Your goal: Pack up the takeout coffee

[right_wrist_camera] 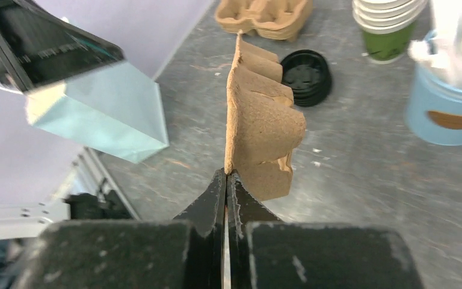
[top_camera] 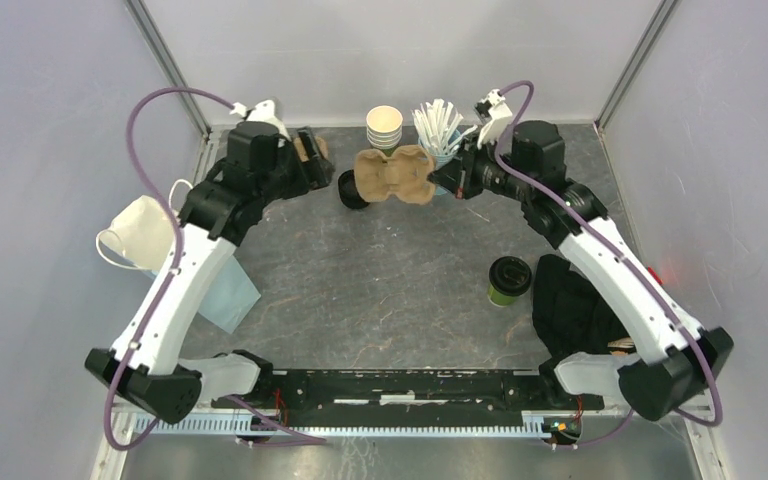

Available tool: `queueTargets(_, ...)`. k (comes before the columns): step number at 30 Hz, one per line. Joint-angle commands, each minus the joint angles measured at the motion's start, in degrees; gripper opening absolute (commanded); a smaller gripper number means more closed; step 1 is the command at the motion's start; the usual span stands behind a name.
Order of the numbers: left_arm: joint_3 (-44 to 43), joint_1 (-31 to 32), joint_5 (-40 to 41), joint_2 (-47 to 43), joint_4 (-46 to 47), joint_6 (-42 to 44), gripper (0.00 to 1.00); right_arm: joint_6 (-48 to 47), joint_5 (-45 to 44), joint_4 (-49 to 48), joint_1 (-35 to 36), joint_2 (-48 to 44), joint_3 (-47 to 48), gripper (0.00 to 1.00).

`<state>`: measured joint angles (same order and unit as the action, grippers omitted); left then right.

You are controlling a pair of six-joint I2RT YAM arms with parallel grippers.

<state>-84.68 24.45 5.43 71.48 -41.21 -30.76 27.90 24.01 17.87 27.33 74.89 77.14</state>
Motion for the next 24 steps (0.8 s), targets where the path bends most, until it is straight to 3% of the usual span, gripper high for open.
queueTargets(1, -6.0, -1.9, 13.7, -3.7, -14.4, -0.5, 0.83, -13.0, -7.5, 8.2, 0.2, -5.5, 2.9, 0.00)
queueTargets(6, -12.8, -2.4, 29.0, -5.0, -28.3, -7.8, 0.85, -15.8, -8.7, 9.2, 0.2, -7.9, 1.0, 0.00)
queueTargets(13, -16.8, -3.0, 44.0, -3.2, -38.9, -15.0, 0.91, -19.0, -9.1, 9.9, 3.6, -7.2, 1.6, 0.00)
queueTargets(19, -21.1, -10.8, 43.7, 4.5, -42.7, -16.4, 0.96, -24.2, -13.8, 11.0, 9.6, -8.8, 1.8, 0.00)
queueTargets(24, -19.8, -11.6, 48.6, 4.6, -40.1, -13.4, 0.97, -24.8, -15.9, 11.2, 9.9, -10.0, 1.3, 0.00)
